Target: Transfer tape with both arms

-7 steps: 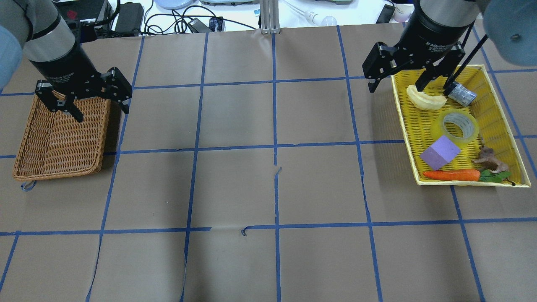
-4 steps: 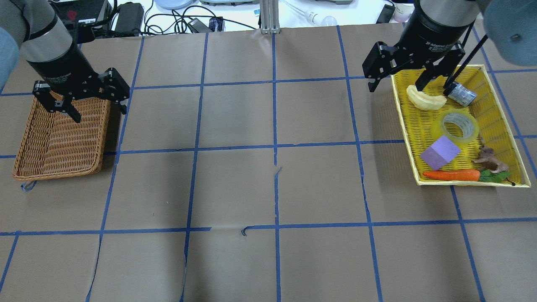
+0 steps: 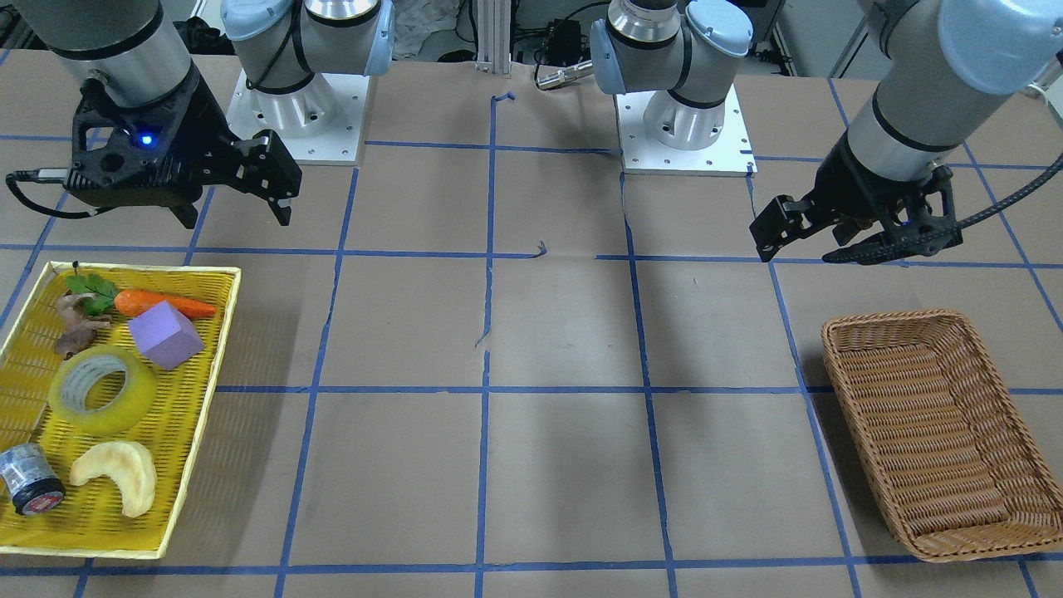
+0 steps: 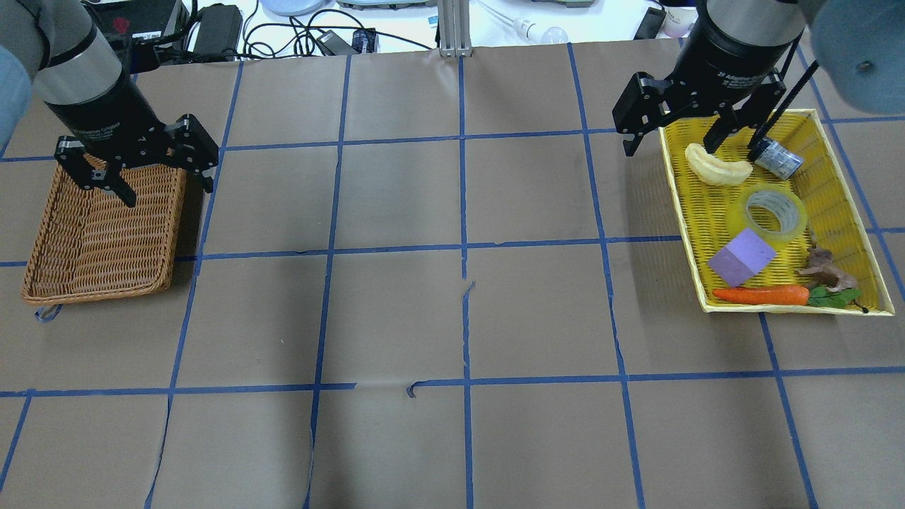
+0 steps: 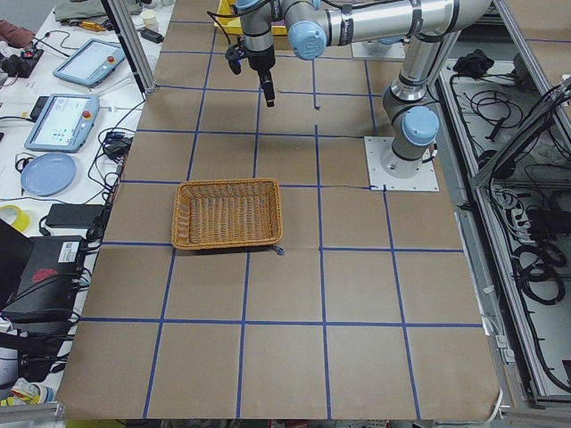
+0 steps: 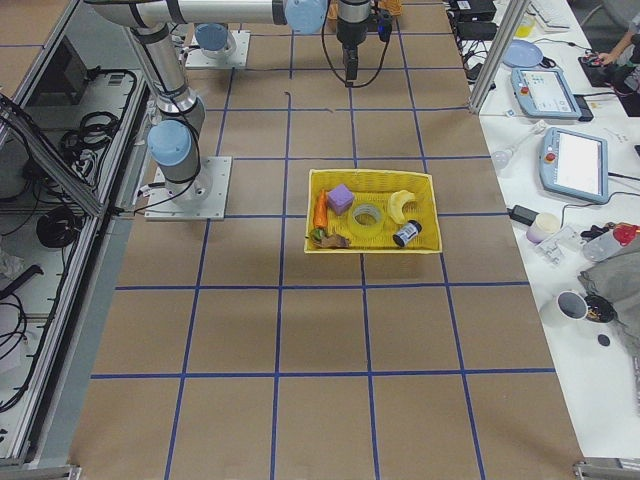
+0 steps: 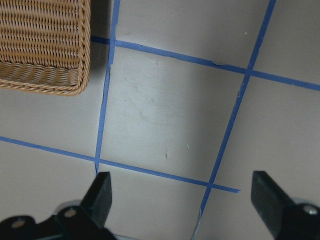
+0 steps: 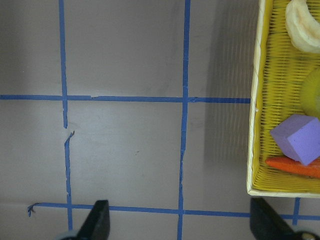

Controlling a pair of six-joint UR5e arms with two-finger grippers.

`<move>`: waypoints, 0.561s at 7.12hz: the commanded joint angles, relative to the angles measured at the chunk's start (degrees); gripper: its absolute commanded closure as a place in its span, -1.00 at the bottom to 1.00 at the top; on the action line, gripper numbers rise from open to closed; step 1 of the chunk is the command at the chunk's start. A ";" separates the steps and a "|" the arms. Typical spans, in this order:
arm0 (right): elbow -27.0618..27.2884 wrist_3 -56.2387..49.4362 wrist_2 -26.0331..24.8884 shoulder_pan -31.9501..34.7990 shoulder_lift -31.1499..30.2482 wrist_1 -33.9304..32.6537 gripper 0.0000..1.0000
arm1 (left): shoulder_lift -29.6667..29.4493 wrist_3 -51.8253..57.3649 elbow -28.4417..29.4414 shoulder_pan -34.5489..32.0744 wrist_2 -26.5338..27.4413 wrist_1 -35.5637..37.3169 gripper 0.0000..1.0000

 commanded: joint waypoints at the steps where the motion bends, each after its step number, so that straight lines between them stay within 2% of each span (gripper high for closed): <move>1: 0.21 0.69 -1.88 0.10 0.06 -5.90 -1.00 | 1.14 -0.89 0.16 -1.36 -0.51 -1.69 -1.00; 3: 0.30 0.00 -1.88 0.10 0.49 -5.93 -1.00 | 0.69 0.06 1.47 -2.16 -8.20 -1.00 -1.00; 4: 0.30 -0.10 -1.79 0.02 0.67 -5.84 -1.00 | 1.91 0.76 2.95 -3.47 -7.73 -1.96 -1.00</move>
